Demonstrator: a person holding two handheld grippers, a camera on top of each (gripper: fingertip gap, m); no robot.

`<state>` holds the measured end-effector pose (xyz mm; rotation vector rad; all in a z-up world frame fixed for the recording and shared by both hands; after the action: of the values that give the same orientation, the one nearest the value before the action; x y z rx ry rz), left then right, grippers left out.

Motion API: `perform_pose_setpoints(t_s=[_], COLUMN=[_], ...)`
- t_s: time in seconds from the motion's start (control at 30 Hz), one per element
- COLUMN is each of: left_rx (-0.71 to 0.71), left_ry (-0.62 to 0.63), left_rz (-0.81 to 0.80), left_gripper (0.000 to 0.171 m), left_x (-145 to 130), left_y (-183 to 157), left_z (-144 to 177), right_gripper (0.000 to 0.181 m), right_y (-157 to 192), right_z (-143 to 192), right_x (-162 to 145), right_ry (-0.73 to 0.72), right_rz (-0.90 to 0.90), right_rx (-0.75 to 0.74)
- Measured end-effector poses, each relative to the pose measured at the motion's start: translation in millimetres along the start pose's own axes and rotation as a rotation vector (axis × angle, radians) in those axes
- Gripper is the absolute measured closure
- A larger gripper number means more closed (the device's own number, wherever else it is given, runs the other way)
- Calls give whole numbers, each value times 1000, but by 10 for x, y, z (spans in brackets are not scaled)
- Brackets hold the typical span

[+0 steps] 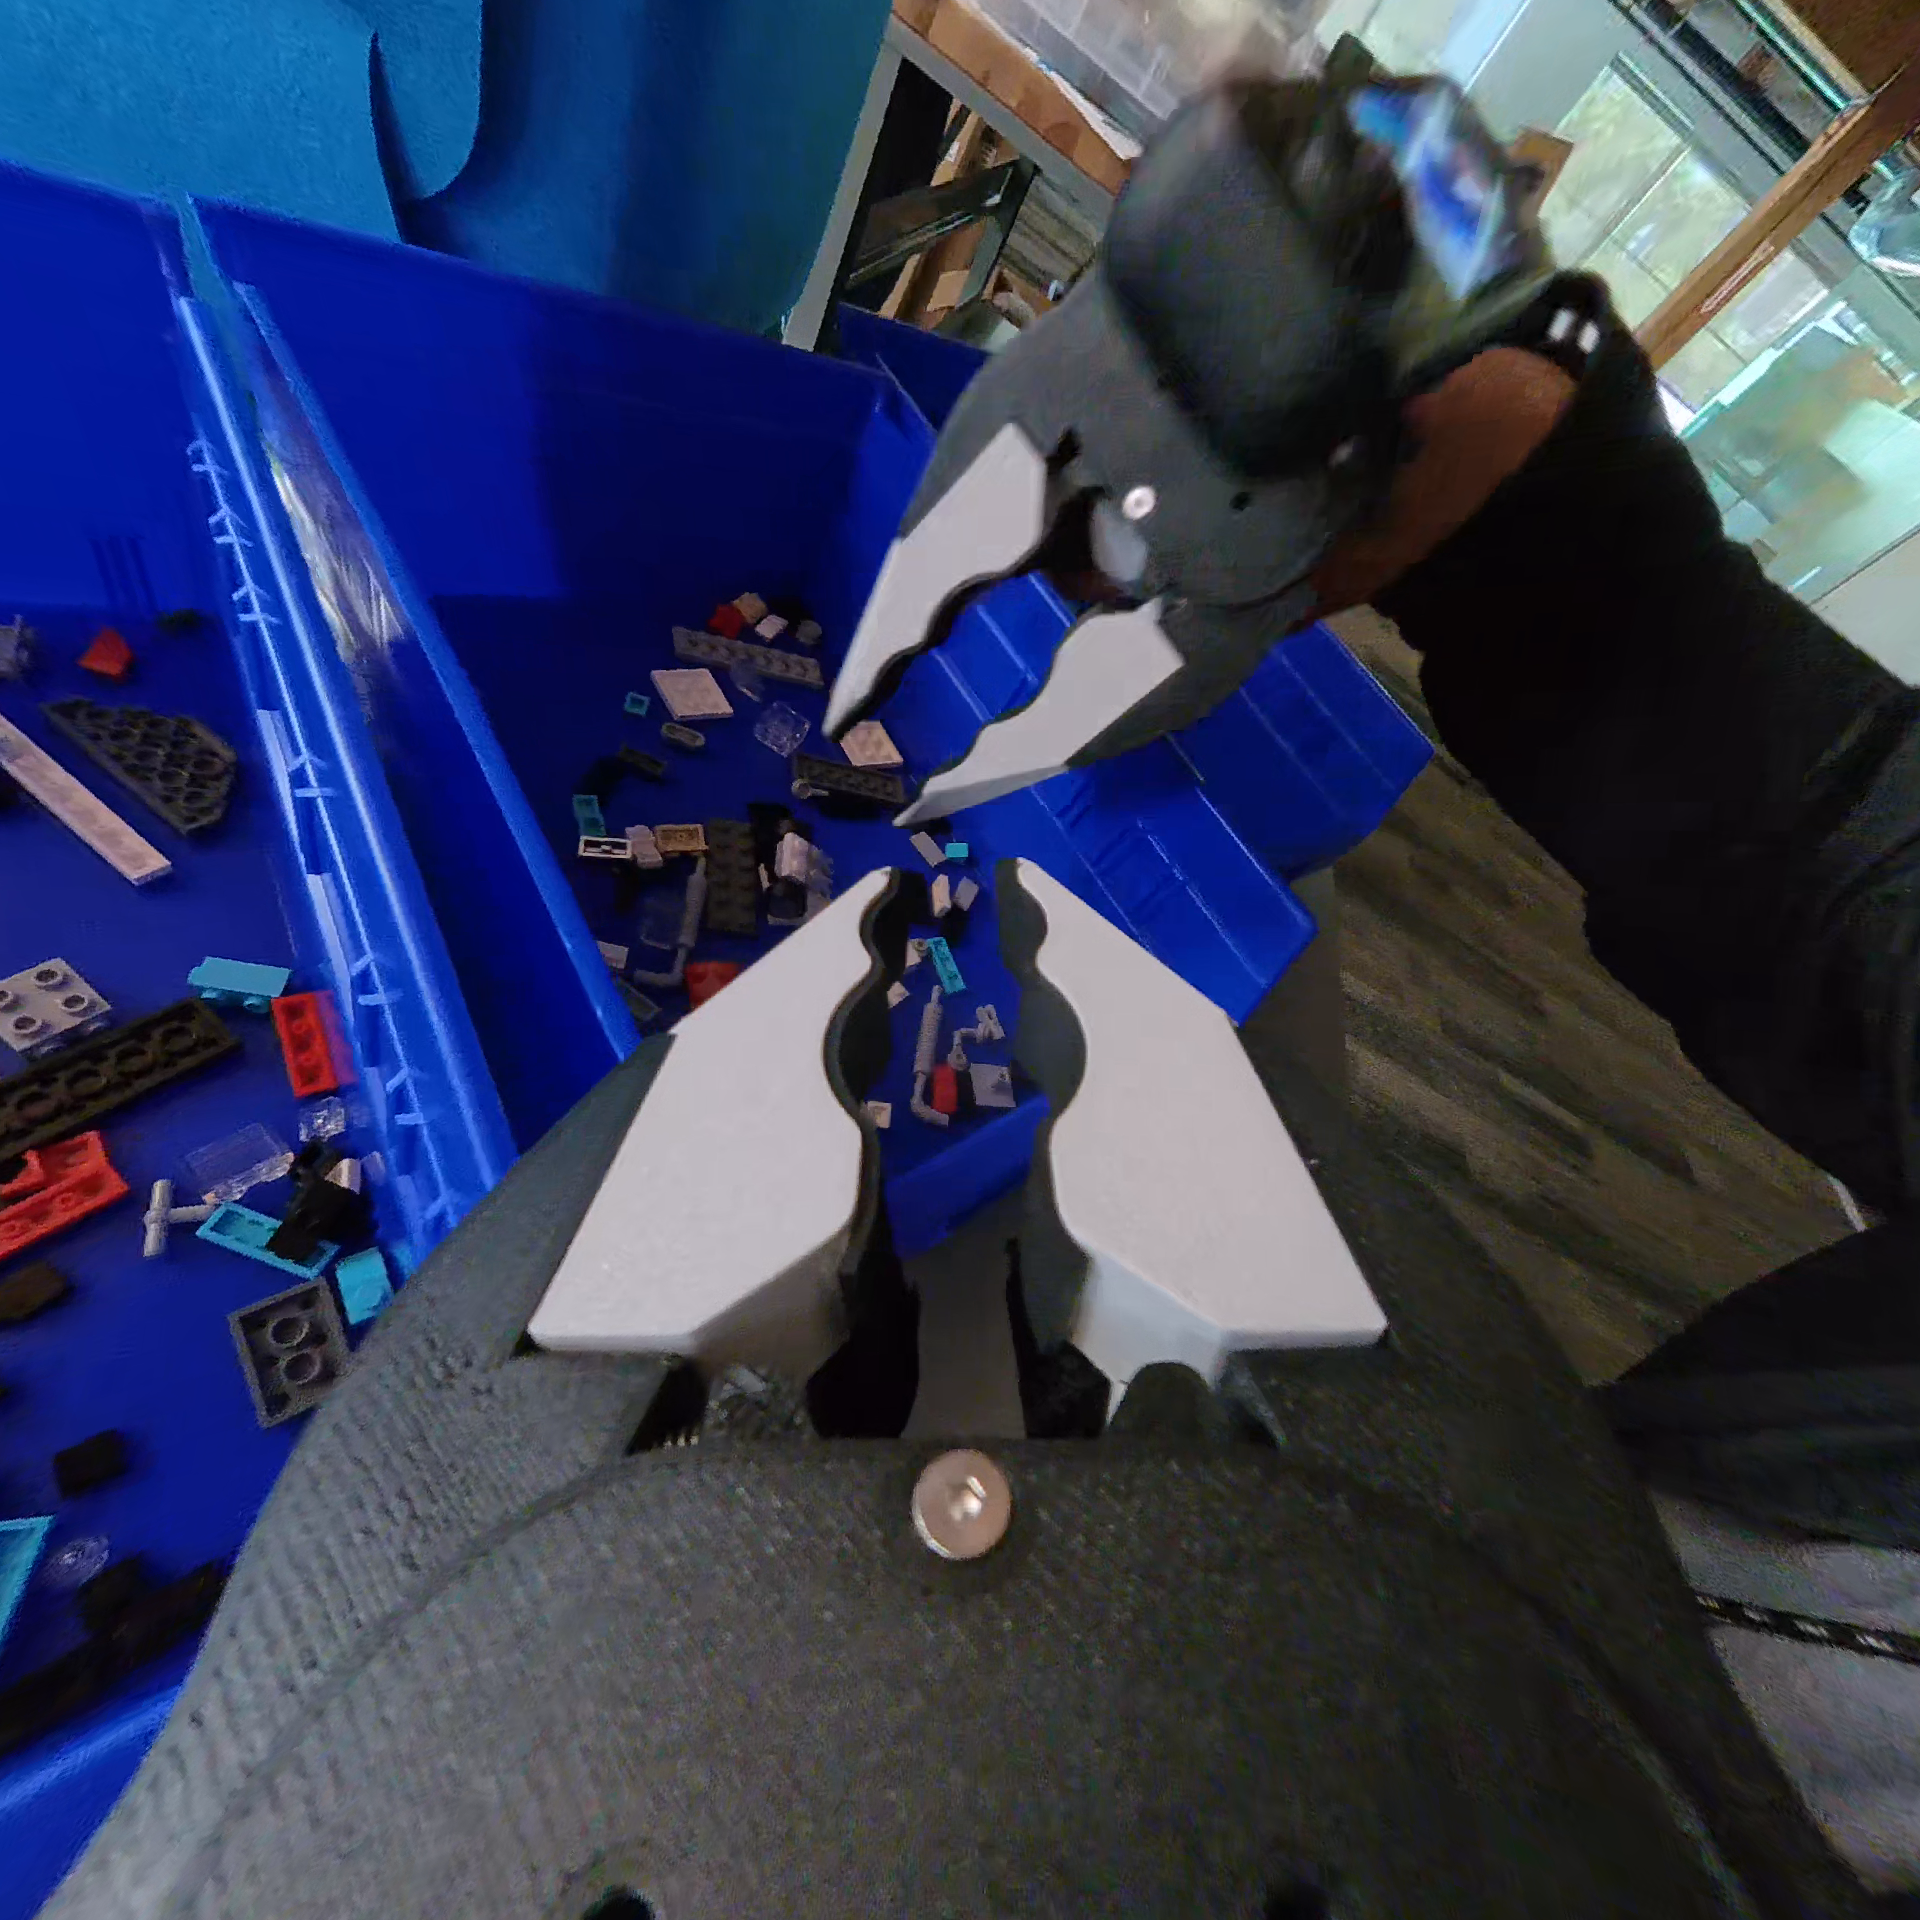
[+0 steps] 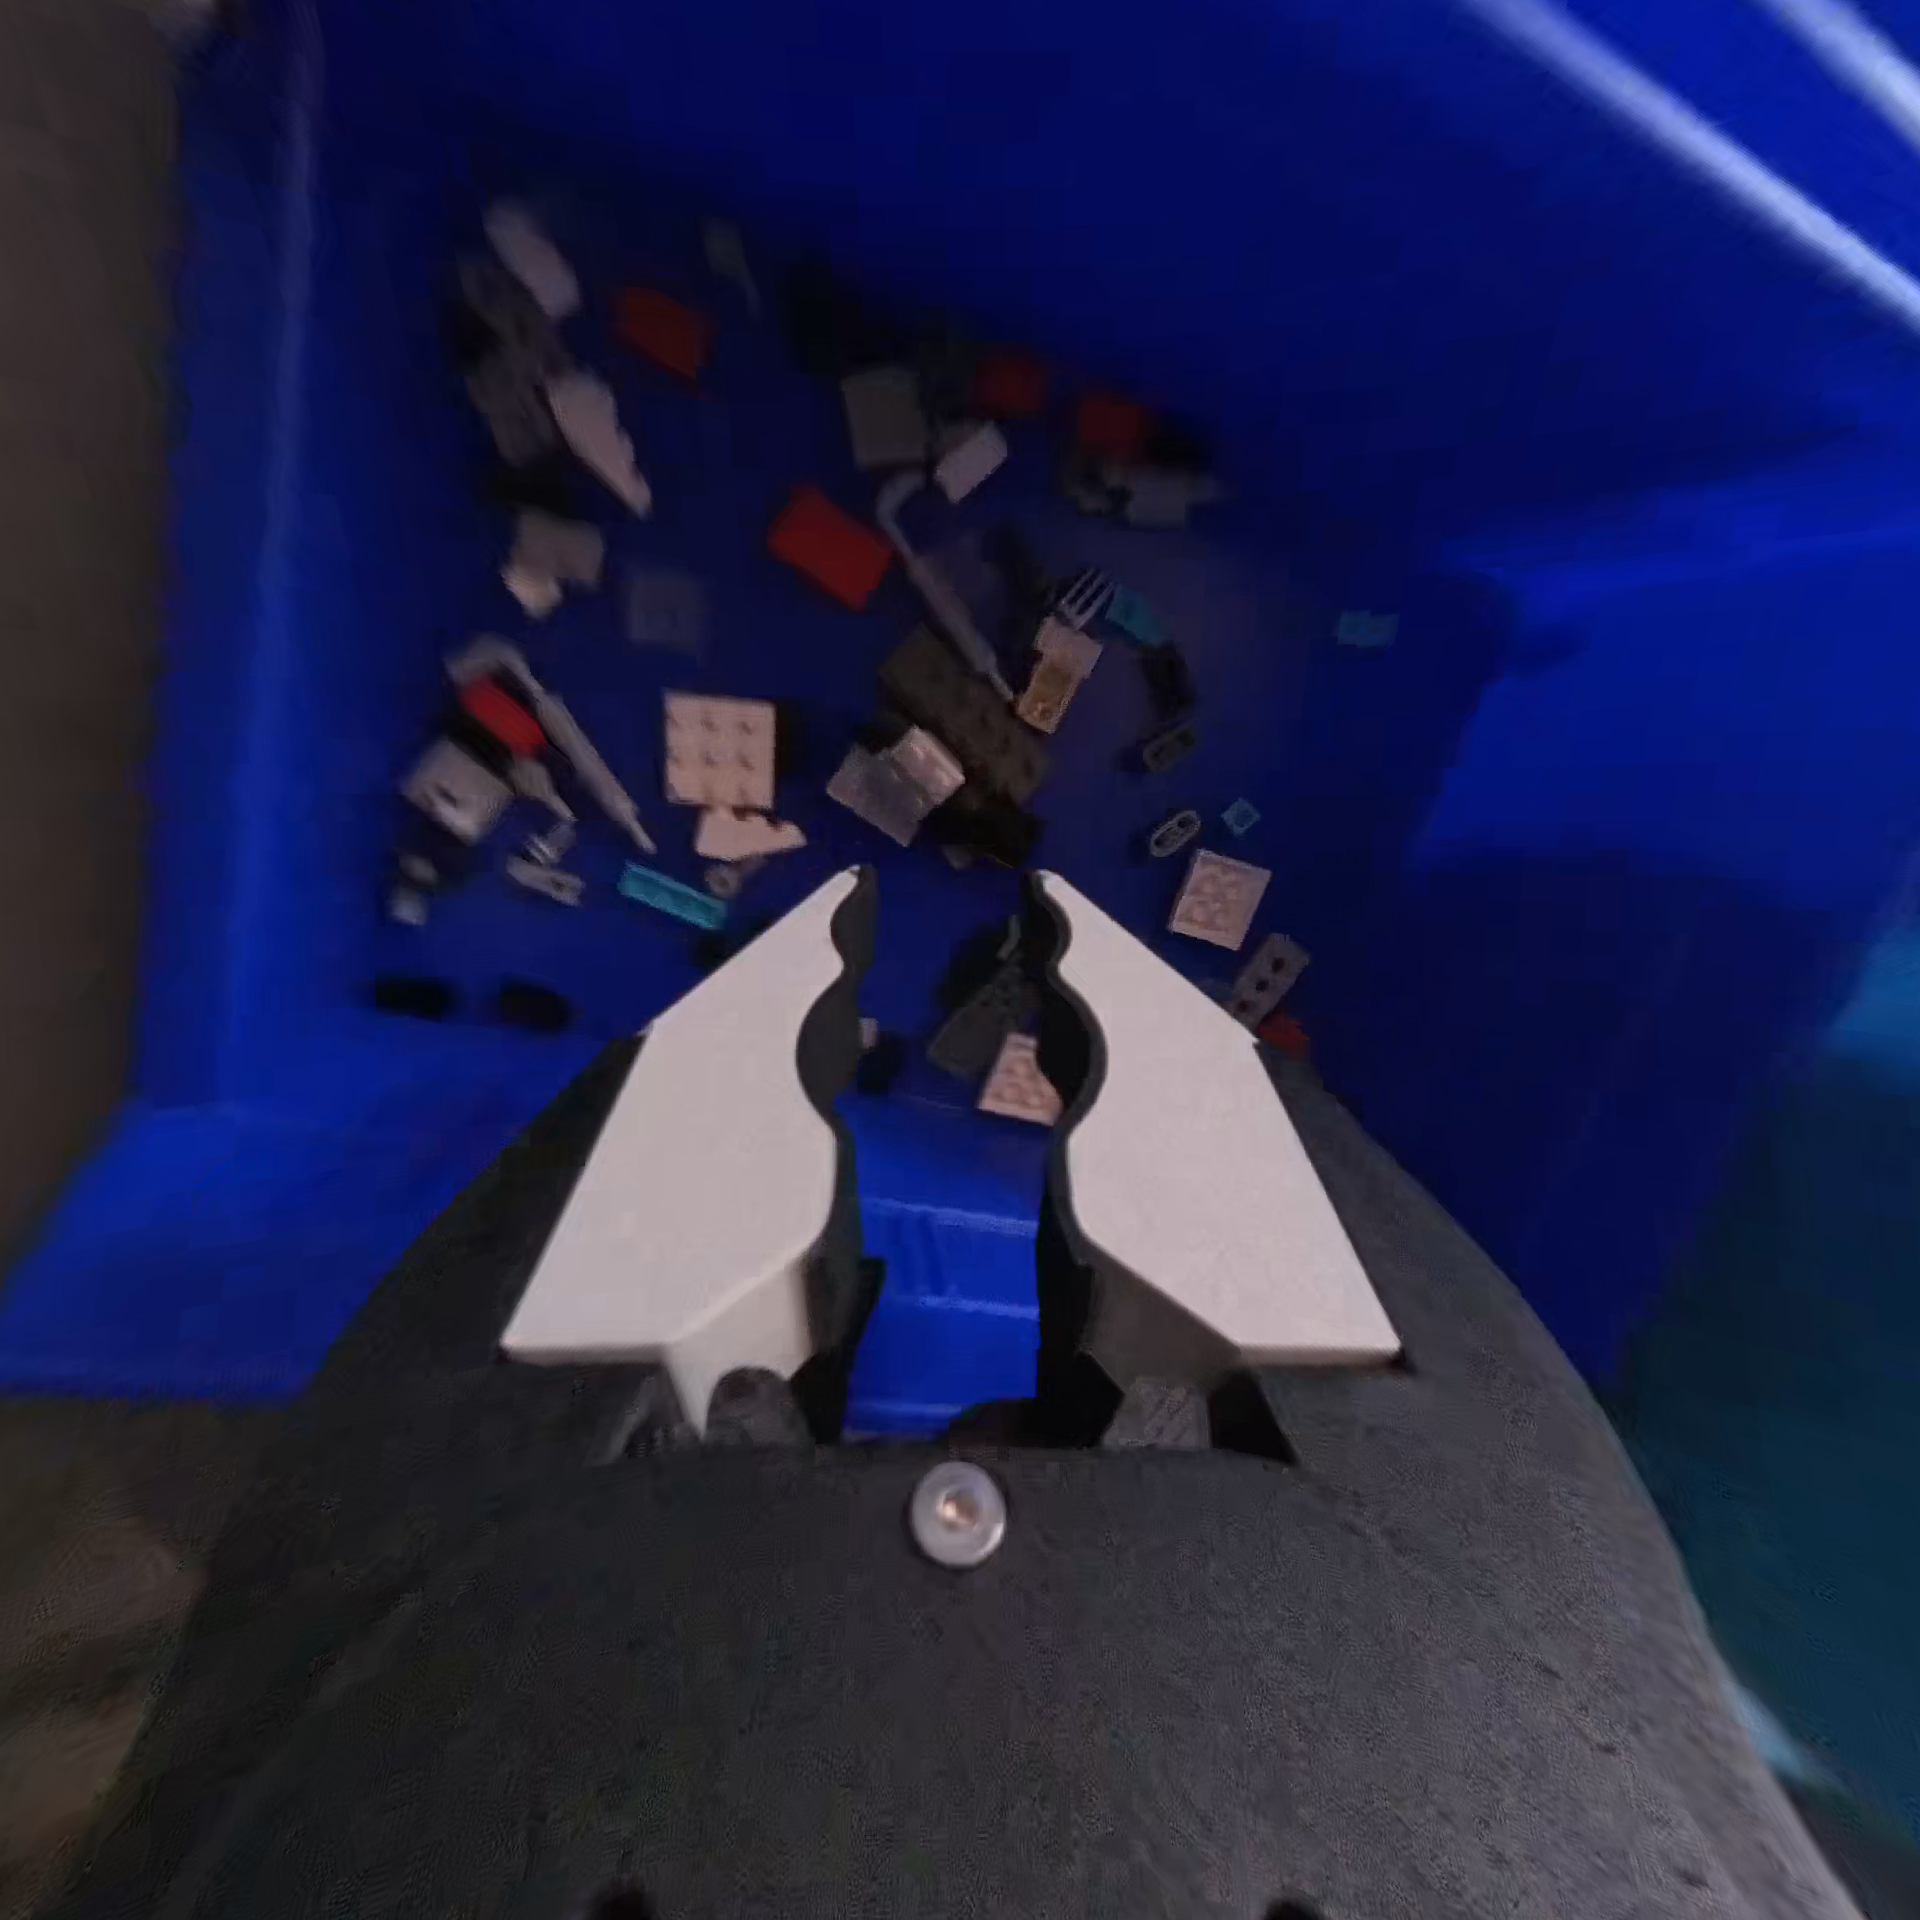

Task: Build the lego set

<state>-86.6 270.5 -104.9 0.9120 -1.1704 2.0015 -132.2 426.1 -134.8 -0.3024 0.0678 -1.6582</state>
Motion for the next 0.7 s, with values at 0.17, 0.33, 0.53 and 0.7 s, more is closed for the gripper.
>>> perform_pose_setpoints(t_s=[0.17, 0.33, 0.53, 0.7], left_rx=[4, -7, -22, -6], left_ry=[7, 6, 11, 8], left_rz=[3, 22, 45, 67], left_gripper=[153, 153, 153, 153], left_x=[-23, -30, -27, -33], left_y=[-38, -33, -34, -28], left_z=[-21, -37, -117, -159], right_gripper=[132, 134, 152, 159], right_y=[-67, -41, -23, -57], right_z=[-285, -392, -447, -489], right_x=[28, 51, 91, 110], right_ry=[33, 30, 30, 12], right_rz=[228, 340, 371, 317], right_rx=[60, 85, 106, 188])
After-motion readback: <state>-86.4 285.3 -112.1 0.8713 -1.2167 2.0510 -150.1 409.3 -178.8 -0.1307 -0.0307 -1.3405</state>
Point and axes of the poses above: each gripper's, where its closed fingertips meet, z back along the fingers, x out of its top, y = z × x across the jaws, the point moved 7 cm from there along z, back along the fingers, and after that the axes turned 3 degrees about y, right-handed, at the moved point
